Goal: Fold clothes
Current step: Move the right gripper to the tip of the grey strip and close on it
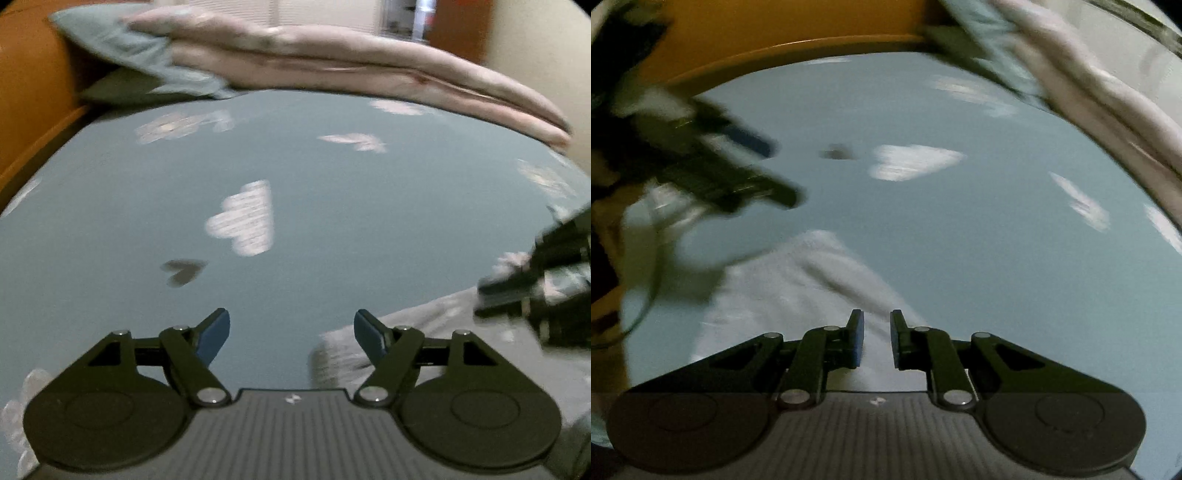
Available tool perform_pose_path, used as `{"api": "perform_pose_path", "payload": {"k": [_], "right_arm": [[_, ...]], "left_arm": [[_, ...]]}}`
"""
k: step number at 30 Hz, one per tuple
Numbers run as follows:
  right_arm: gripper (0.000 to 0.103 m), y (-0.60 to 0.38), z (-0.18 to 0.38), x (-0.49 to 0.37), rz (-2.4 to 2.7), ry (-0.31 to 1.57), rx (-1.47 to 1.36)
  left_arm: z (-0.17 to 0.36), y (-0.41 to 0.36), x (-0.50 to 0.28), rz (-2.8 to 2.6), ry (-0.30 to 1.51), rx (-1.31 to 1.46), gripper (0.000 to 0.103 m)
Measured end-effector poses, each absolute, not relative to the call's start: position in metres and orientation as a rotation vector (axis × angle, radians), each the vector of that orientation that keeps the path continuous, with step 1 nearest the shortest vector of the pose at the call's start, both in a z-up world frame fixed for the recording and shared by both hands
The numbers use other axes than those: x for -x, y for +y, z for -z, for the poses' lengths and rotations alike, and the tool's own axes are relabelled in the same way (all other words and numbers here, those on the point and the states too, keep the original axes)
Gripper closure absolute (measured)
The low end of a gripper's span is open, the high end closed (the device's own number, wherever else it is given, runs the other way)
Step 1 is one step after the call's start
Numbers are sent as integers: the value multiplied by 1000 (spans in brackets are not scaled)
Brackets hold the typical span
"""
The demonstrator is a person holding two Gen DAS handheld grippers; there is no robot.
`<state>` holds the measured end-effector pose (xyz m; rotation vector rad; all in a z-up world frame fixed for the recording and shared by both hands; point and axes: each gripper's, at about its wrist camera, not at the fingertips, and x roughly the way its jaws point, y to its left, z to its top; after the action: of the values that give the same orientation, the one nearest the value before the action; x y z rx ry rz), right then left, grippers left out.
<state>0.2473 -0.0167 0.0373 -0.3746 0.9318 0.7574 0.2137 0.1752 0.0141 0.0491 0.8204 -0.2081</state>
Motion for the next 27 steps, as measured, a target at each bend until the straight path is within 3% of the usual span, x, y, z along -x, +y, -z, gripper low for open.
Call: {"api": "perform_pose_path", "payload": {"k": [11,20,27], "right_arm": [[71,-229,-98,-229,-48,904,107],[69,-291,-47,-176,291,984,50],[69,-280,-7,-203,297,1029,64]], "left_arm": [[-6,39,-237,711,841,-208,29],[11,-42,-231,943,917,-352,29],[29,-67,-224,1009,1009,-404,29]]}}
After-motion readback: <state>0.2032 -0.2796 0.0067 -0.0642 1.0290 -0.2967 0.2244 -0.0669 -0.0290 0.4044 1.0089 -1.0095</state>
